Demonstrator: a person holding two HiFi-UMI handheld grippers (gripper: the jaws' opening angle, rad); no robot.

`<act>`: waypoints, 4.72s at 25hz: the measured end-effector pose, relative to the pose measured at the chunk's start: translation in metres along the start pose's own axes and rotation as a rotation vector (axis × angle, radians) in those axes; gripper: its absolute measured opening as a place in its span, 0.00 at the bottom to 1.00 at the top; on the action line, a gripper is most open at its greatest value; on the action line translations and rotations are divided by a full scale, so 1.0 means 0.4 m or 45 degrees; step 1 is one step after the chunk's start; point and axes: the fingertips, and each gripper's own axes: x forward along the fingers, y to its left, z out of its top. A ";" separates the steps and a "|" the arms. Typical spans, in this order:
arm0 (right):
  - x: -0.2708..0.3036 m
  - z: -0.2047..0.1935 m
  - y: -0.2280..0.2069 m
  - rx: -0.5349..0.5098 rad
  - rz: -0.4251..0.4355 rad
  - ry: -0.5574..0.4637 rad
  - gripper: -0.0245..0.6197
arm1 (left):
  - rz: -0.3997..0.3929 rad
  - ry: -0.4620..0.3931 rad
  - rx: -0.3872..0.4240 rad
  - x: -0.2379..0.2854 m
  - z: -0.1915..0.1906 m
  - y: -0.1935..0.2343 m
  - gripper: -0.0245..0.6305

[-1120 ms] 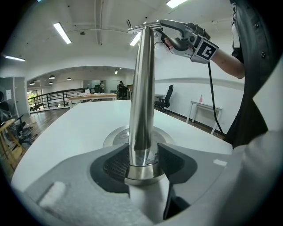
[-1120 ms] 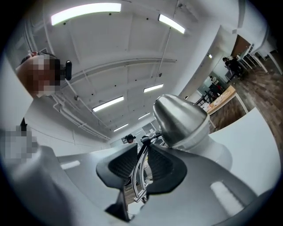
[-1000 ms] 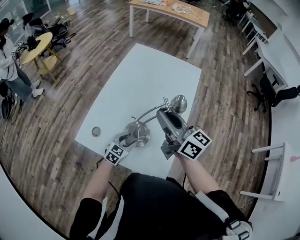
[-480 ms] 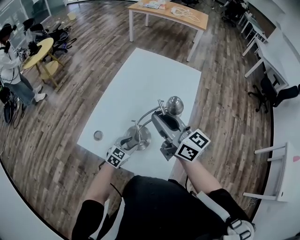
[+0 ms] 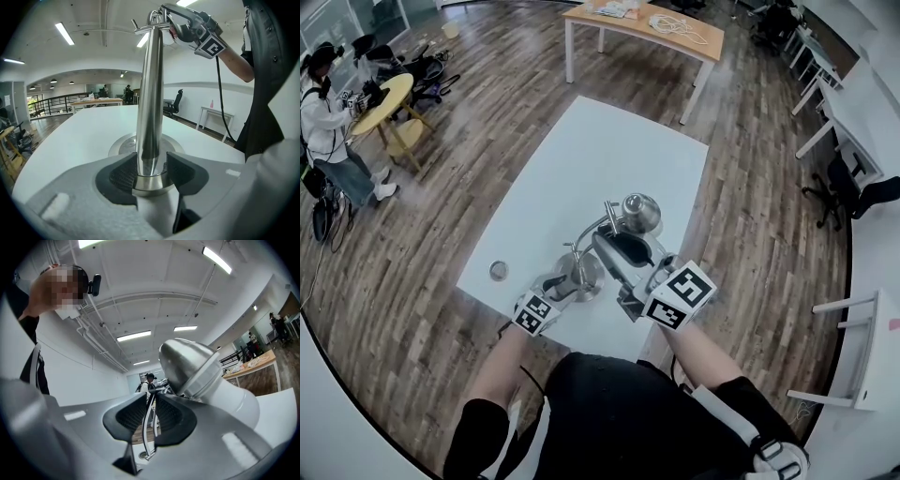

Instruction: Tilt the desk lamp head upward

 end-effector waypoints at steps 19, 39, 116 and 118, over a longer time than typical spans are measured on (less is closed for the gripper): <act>0.050 -0.006 0.071 -0.184 0.068 0.060 0.12 | 0.012 -0.009 0.002 -0.001 -0.001 0.001 0.33; 0.082 -0.015 0.122 -0.327 0.069 0.134 0.13 | -0.006 -0.018 0.004 0.001 0.001 -0.005 0.33; -0.472 -0.085 0.132 -0.207 0.054 0.061 0.05 | 0.800 -0.837 -0.358 -0.510 0.317 -0.403 0.04; -0.503 -0.089 0.135 -0.209 0.037 0.048 0.05 | 0.819 -0.873 -0.379 -0.534 0.311 -0.434 0.04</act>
